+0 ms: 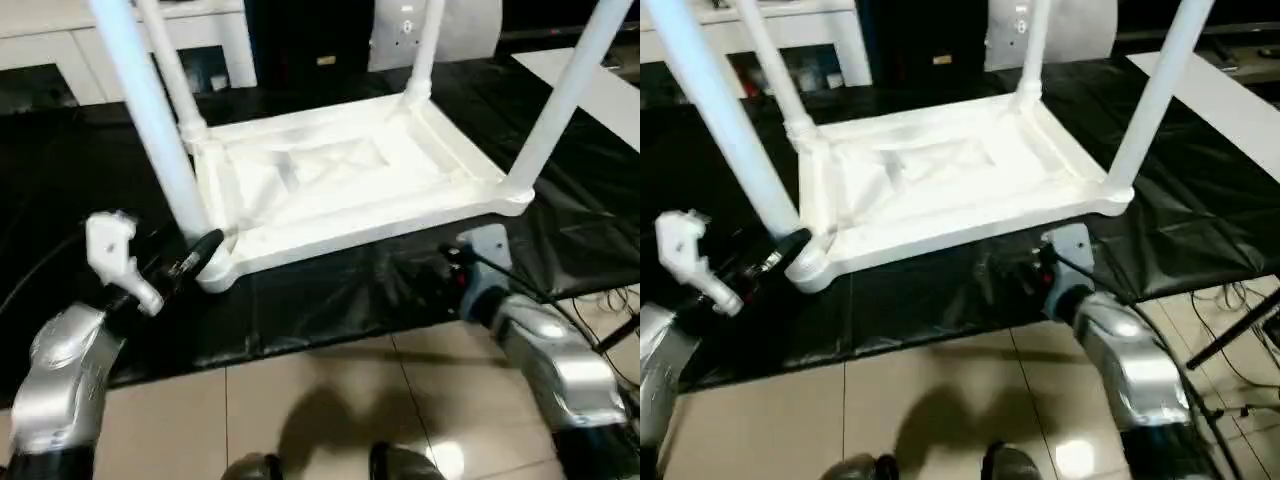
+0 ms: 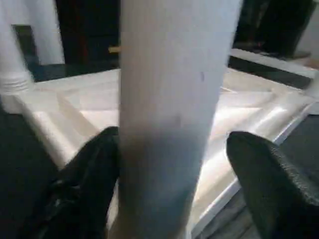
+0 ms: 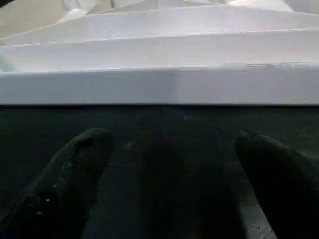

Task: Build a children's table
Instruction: Rotate table base

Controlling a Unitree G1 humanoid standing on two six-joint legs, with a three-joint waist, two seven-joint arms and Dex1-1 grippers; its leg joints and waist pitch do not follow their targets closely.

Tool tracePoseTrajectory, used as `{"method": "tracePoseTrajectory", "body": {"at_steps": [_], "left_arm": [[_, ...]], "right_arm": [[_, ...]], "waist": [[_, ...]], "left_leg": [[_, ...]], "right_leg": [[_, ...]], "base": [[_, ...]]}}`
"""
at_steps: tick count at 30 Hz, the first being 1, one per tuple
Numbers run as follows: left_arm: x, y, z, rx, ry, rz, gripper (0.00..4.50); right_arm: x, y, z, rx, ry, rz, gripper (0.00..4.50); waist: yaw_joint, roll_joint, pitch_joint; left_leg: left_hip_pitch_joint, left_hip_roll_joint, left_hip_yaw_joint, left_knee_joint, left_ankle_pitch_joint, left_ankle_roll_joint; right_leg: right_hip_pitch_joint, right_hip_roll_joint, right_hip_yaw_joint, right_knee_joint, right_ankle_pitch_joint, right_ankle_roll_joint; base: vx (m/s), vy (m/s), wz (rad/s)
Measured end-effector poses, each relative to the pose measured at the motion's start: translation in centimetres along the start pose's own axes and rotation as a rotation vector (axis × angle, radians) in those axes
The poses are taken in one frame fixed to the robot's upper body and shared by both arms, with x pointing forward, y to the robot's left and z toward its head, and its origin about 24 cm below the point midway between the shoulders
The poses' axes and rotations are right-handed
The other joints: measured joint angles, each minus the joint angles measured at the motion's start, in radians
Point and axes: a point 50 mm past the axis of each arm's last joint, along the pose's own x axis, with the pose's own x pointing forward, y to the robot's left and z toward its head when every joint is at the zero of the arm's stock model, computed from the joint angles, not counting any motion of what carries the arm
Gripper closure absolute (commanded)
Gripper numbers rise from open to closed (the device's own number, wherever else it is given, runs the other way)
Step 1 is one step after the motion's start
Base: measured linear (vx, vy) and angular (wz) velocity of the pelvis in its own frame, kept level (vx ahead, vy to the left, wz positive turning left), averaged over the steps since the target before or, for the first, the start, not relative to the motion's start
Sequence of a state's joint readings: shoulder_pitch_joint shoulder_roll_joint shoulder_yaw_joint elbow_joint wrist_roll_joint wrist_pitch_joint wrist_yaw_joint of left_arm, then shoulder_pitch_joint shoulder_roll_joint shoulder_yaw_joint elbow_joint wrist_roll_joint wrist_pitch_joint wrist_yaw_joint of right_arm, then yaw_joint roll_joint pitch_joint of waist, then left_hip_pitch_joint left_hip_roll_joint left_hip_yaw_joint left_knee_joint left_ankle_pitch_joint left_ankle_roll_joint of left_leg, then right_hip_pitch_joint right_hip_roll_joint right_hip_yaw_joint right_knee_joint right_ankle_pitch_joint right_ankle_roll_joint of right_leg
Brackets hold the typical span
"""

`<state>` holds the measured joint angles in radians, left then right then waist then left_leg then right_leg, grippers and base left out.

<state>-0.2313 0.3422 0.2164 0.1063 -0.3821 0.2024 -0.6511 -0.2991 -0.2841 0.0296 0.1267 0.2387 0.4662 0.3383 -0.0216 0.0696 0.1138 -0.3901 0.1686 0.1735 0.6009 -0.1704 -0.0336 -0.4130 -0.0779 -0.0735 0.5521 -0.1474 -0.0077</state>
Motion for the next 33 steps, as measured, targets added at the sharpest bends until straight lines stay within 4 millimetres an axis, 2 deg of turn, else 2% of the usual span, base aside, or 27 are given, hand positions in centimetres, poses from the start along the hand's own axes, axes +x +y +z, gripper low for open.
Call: {"method": "tracePoseTrajectory", "body": {"at_steps": [2,4,9,13,16,20,24,33], "left_arm": [[1.0,-0.2,0.0,-0.051,-0.006,-0.033,0.56],[1.4,-0.6,-0.1,-0.106,0.002,-0.093,0.28],[2.6,-3.1,-1.0,-0.272,0.068,-0.368,0.09],[2.5,-4.4,-0.7,-0.318,0.111,-0.52,0.09],[2.1,-5.1,-0.1,-0.322,0.127,-0.586,0.09],[1.1,-6.6,0.8,-0.3,0.161,-0.689,0.09],[1.2,-8.7,0.7,-0.297,0.163,-0.764,0.09],[3.2,-11.6,0.0,-0.243,0.123,-0.73,0.09]], "right_arm": [[0.9,-0.2,0.3,-0.003,0.001,-0.025,0.0],[1.6,-0.4,0.4,0.001,0.006,-0.043,0.0],[3.6,-1.3,0.3,0.023,0.036,-0.091,0.0],[4.2,-1.7,-0.2,0.012,0.058,-0.107,0.0],[4.7,-1.5,0.1,0.004,0.048,-0.098,0.0],[5.4,-0.6,0.4,0.001,0.028,-0.056,0.0],[6.0,0.0,1.0,-0.021,0.01,-0.027,0.0],[7.4,3.7,1.3,-0.064,-0.023,0.104,0.0]], "waist": [[-0.002,-0.002,0.002],[-0.002,-0.005,0.005],[0.001,-0.008,0.008],[-0.002,-0.009,0.008],[-0.008,-0.013,0.008],[-0.027,-0.016,0.008],[-0.034,-0.016,0.008],[-0.042,-0.016,0.008]], "left_leg": [[0.001,-0.001,0.0,0.0,0.0,0.0],[0.001,0.0,0.0,-0.001,0.0,0.0],[0.001,-0.002,0.001,-0.002,0.0,0.0],[0.002,-0.004,0.004,-0.003,0.0,0.0],[0.005,-0.004,0.005,-0.001,0.0,0.001],[0.007,-0.002,0.005,-0.004,-0.002,-0.001],[0.004,0.001,0.006,-0.004,-0.004,-0.004],[0.005,0.013,0.005,-0.005,-0.006,-0.007]], "right_leg": [[0.001,-0.001,-0.001,-0.003,0.0,0.0],[0.001,-0.001,-0.003,-0.006,0.0,0.0],[0.0,-0.003,-0.001,-0.008,0.0,0.0],[-0.003,-0.003,0.004,-0.005,0.006,-0.009],[-0.006,-0.003,0.006,0.006,0.008,-0.012],[-0.011,-0.001,0.005,0.014,0.014,-0.022],[-0.022,0.0,0.005,0.027,0.014,-0.022],[-0.023,0.013,0.002,0.027,0.014,-0.022]], "base": [[0.0,0.0,0.0],[0.0,0.0,0.0],[0.0,0.0,0.0],[0.0,0.0,0.0],[0.0,0.0,0.0],[0.0,0.0,0.0],[0.0,0.0,0.0],[0.0,0.0,0.0]]}}
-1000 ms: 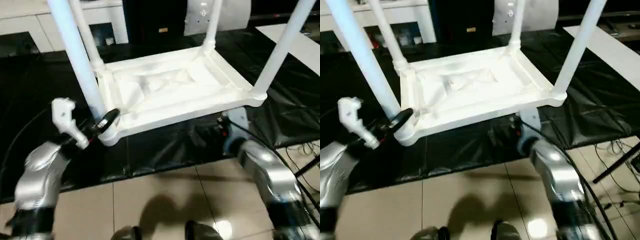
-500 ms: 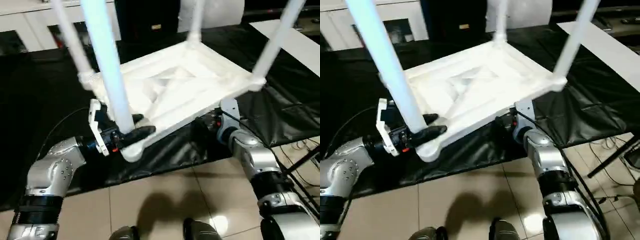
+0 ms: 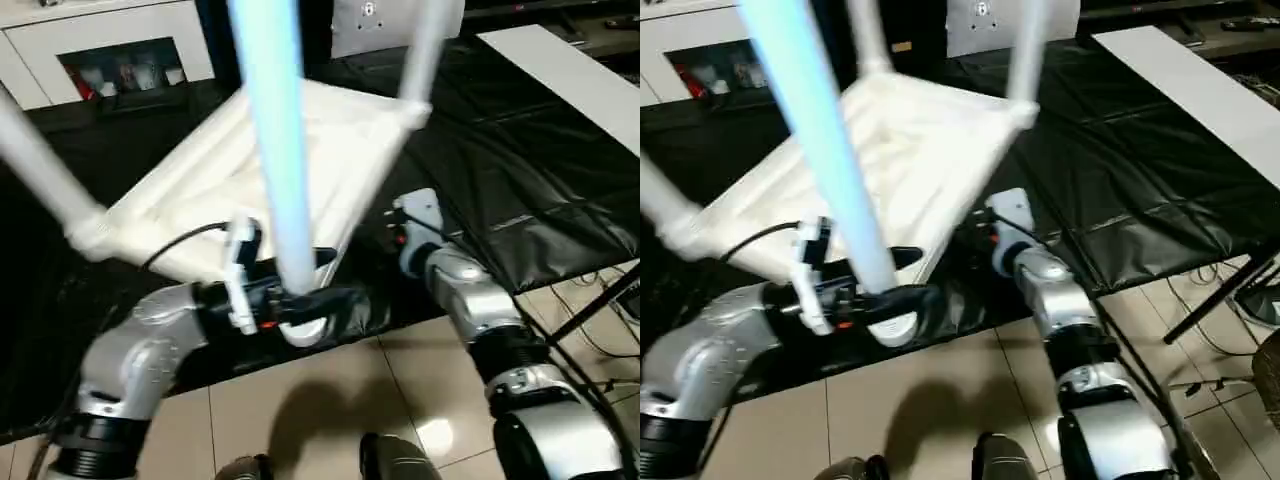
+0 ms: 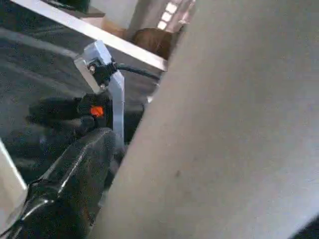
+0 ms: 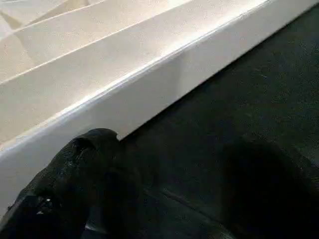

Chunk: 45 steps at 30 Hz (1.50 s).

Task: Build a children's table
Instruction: Rotate table base

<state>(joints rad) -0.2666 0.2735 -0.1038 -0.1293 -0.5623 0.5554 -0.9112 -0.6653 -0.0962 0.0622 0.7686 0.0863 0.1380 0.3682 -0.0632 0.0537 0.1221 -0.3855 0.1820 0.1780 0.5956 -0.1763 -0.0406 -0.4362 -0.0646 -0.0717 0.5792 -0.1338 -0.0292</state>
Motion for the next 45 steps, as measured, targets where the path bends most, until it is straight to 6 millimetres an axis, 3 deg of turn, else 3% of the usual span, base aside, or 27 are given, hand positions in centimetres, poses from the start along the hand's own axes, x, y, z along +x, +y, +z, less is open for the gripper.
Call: {"method": "tracePoseTrajectory", "body": {"at_steps": [7,13,16,20,26,31,36,45], "left_arm": [[2.5,1.4,0.9,0.135,-0.036,0.108,0.09],[3.6,0.8,1.0,0.164,-0.068,0.087,0.09],[3.9,0.8,0.7,0.193,-0.062,0.092,0.09],[2.7,1.5,0.0,0.204,-0.024,0.119,0.09],[-0.4,2.8,-1.0,0.223,0.117,0.083,0.09],[-2.8,5.0,-0.4,0.347,0.342,0.04,0.09],[-2.9,6.3,-0.3,0.396,0.463,-0.036,0.55],[-2.8,8.3,0.3,0.451,0.592,-0.076,1.26]], "right_arm": [[0.2,0.9,0.0,-0.032,-0.019,0.052,0.0],[-1.2,-0.2,-1.3,-0.04,-0.021,0.042,0.0],[-2.3,-1.1,-1.8,-0.036,-0.028,0.016,0.0],[-4.3,-2.4,-1.9,-0.02,-0.055,-0.005,0.0],[-6.9,-2.8,-1.5,-0.05,-0.093,0.068,0.0],[-9.0,-2.9,-0.5,-0.206,-0.063,0.236,0.0],[-11.2,-2.5,-0.3,-0.288,-0.006,0.414,0.0],[-13.1,-1.1,0.2,-0.291,0.034,0.627,0.0]], "waist": [[0.005,0.0,0.0],[0.026,0.002,-0.001],[0.046,0.003,-0.002],[0.05,0.004,-0.003],[0.044,0.007,-0.005],[0.052,0.009,-0.007],[0.066,0.009,-0.007],[0.07,0.009,-0.008]], "left_leg": [[0.0,0.0,0.0,0.002,0.0,-0.001],[-0.001,0.0,0.0,0.002,-0.001,-0.002],[-0.001,0.0,0.0,0.003,-0.001,-0.002],[-0.001,0.0,0.0,0.004,-0.001,-0.002],[0.001,0.002,0.0,0.004,-0.001,-0.002],[0.002,0.002,-0.002,0.007,-0.001,-0.003],[0.002,0.0,-0.002,0.009,-0.001,-0.003],[0.004,0.0,-0.004,0.01,-0.001,-0.002]], "right_leg": [[0.001,0.0,0.001,-0.001,0.0,0.0],[0.001,0.0,0.002,-0.001,0.004,-0.006],[0.002,0.0,0.002,-0.001,0.004,-0.006],[0.002,0.0,0.002,-0.001,0.003,-0.005],[0.003,0.003,0.003,0.0,0.0,0.0],[0.005,0.004,0.003,0.0,0.0,0.0],[0.009,0.003,0.005,-0.002,0.0,0.001],[0.013,0.003,0.004,-0.002,0.0,0.0]], "base": [[0.0,0.0,0.0],[0.0,0.0,0.0],[0.0,0.0,0.0],[0.0,0.0,0.0],[0.0,0.0,0.0],[0.0,0.0,0.0],[0.0,0.0,0.0],[0.0,0.0,0.0]]}}
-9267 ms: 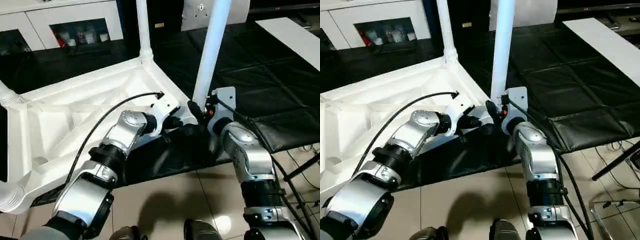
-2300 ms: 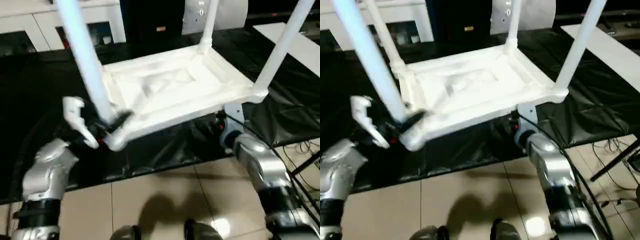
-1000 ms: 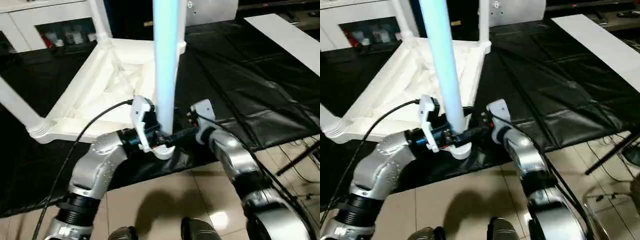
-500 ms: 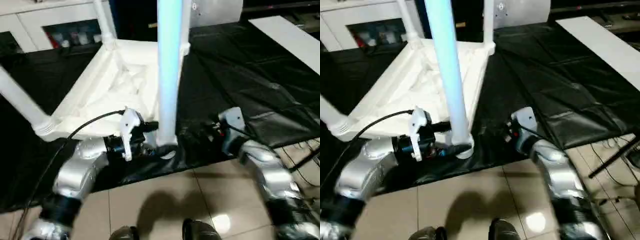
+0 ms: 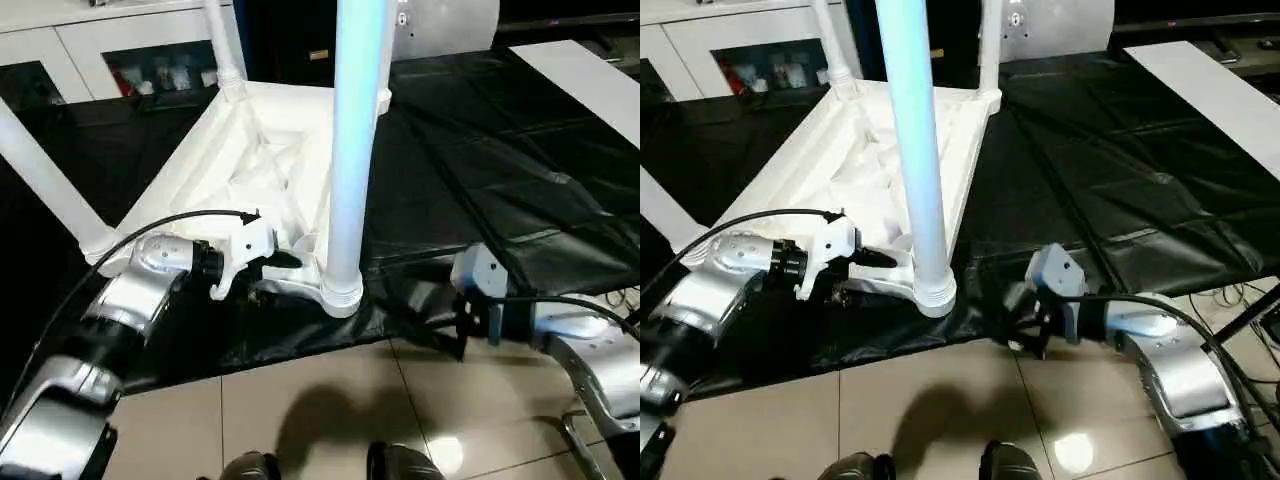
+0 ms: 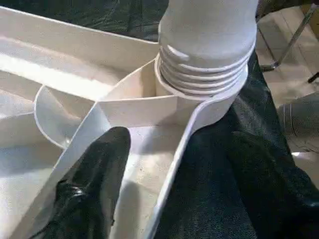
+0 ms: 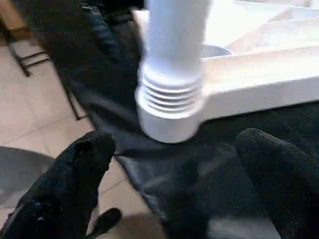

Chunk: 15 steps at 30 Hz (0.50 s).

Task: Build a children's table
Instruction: Rotate table base, then rotate leg to tighten

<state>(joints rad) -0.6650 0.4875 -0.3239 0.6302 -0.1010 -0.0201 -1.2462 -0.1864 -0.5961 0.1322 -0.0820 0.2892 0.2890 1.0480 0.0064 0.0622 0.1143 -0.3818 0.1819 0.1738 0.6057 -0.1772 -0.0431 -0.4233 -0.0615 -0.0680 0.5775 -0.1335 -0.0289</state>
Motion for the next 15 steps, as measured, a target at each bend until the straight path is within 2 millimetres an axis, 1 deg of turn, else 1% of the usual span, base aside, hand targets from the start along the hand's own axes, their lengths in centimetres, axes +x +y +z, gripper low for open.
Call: {"method": "tracePoseTrajectory", "body": {"at_steps": [2,5,6,9,10,11,12,14,15], "left_arm": [[0.12,0.31,0.24,-0.004,-0.005,-0.013,1.35],[0.35,0.76,0.52,0.003,-0.015,-0.014,1.67],[0.34,0.8,0.47,0.005,-0.013,-0.016,1.67],[0.26,0.88,0.0,-0.008,0.005,-0.027,1.96],[0.26,0.86,-0.07,-0.009,0.006,-0.035,1.96],[0.28,0.87,-0.1,-0.01,0.006,-0.043,2.12],[0.29,0.93,-0.11,-0.009,0.008,-0.045,2.12],[0.23,1.04,-0.15,-0.004,0.014,-0.045,2.41],[0.21,1.05,-0.24,-0.003,0.019,-0.046,2.41]], "right_arm": [[0.0,0.31,0.26,0.023,-0.006,0.035,0.0],[0.14,0.6,0.25,0.039,-0.003,0.062,0.0],[0.18,0.65,0.21,0.042,-0.002,0.064,0.0],[0.16,0.76,0.01,0.059,0.003,0.068,0.0],[0.13,0.77,-0.01,0.062,0.005,0.069,0.0],[0.06,0.77,-0.02,0.065,0.01,0.071,0.0],[-0.01,0.78,-0.02,0.072,0.015,0.074,0.0],[-0.06,0.87,0.2,0.069,0.017,0.081,0.0],[-0.04,0.93,0.29,0.07,0.016,0.084,0.0]], "waist": [[0.002,0.0,0.0],[0.005,0.0,0.0],[0.005,0.0,0.0],[0.005,0.0,0.0],[0.006,0.0,0.0],[0.007,0.0,0.0],[0.009,0.0,0.0],[0.011,0.0,0.0],[0.012,0.0,0.0]], "left_leg": [[0.001,0.0,0.0,0.001,0.0,0.0],[0.004,0.0,-0.001,0.001,0.0,0.0],[0.005,0.0,-0.001,0.001,0.0,0.0],[0.005,0.0,-0.001,0.001,0.0,0.0],[0.005,0.0,-0.001,0.001,0.0,0.0],[0.005,0.0,-0.001,0.001,0.0,0.0],[0.006,0.0,-0.001,0.001,0.0,0.0],[0.006,0.0,-0.001,0.001,0.0,0.0],[0.007,0.0,-0.001,0.001,0.0,0.0]], "right_leg": [[0.001,0.0,0.0,0.0,0.0,0.0],[0.005,0.0,-0.001,-0.001,0.0,0.0],[0.005,0.0,-0.001,-0.001,0.0,0.0],[0.006,0.0,-0.001,-0.001,0.0,0.001],[0.006,0.0,-0.001,-0.001,0.0,0.001],[0.006,0.0,-0.001,-0.001,0.0,0.001],[0.006,0.0,-0.001,-0.001,0.0,0.001],[0.007,0.0,-0.001,-0.001,0.0,0.001],[0.007,0.0,-0.001,-0.001,0.0,0.001]], "base": [[0.0,0.0,0.0],[0.0,0.0,0.0],[0.0,0.0,0.0],[0.0,0.0,0.0],[0.0,0.0,0.0],[0.0,0.0,0.0],[0.0,0.0,0.0],[0.0,0.0,0.0],[0.0,0.0,0.0]]}}
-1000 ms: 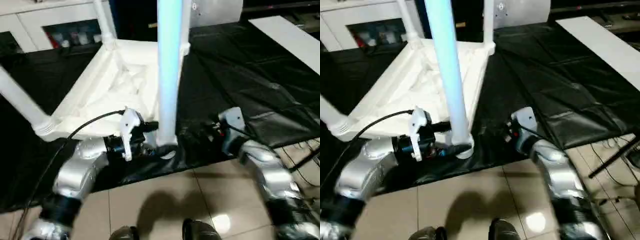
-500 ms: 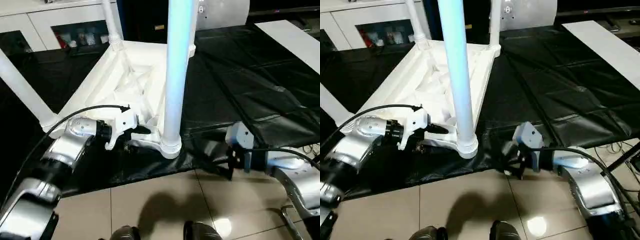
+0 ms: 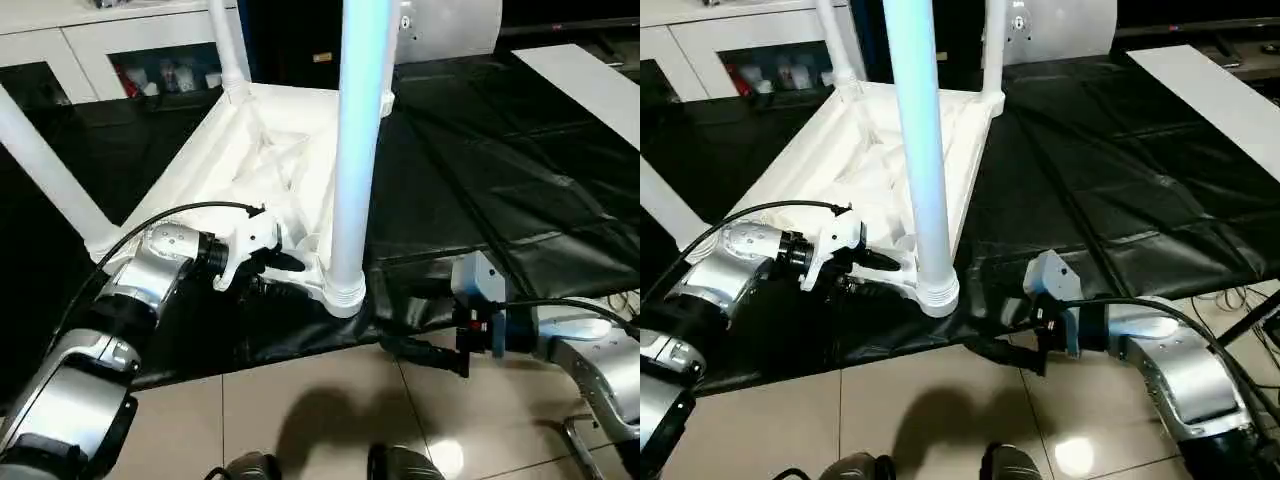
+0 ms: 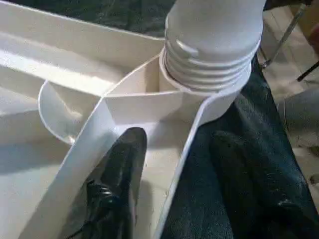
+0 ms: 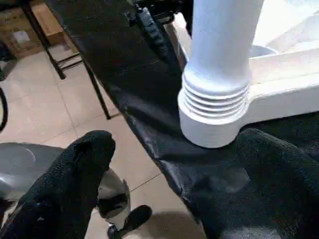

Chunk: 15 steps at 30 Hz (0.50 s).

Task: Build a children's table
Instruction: Rotate leg to tighten

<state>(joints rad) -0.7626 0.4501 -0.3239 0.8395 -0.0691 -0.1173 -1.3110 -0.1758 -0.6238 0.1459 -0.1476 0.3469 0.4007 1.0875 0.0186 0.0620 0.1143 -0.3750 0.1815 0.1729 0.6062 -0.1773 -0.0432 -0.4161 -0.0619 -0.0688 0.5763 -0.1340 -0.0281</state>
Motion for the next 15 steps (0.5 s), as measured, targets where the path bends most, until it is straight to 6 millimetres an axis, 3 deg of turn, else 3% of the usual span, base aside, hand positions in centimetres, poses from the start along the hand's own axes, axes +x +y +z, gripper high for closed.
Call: {"method": "tracePoseTrajectory", "body": {"at_steps": [6,15], "left_arm": [[-0.29,0.48,0.03,0.023,0.027,0.0,2.89],[-0.17,0.65,-0.21,0.04,0.062,-0.014,3.7]], "right_arm": [[0.05,0.13,0.02,0.008,0.002,0.015,0.0],[0.33,0.34,-0.05,0.011,0.006,0.031,0.0]], "waist": [[0.014,0.0,0.0],[0.017,0.0,0.0]], "left_leg": [[0.0,0.0,0.0,0.0,0.0,0.0],[0.0,-0.001,0.0,0.0,0.0,0.0]], "right_leg": [[0.0,0.0,0.0,0.0,0.0,0.0],[0.001,-0.001,0.0,0.0,0.0,0.0]], "base": [[0.0,0.0,0.0],[0.0,0.0,0.0]]}}
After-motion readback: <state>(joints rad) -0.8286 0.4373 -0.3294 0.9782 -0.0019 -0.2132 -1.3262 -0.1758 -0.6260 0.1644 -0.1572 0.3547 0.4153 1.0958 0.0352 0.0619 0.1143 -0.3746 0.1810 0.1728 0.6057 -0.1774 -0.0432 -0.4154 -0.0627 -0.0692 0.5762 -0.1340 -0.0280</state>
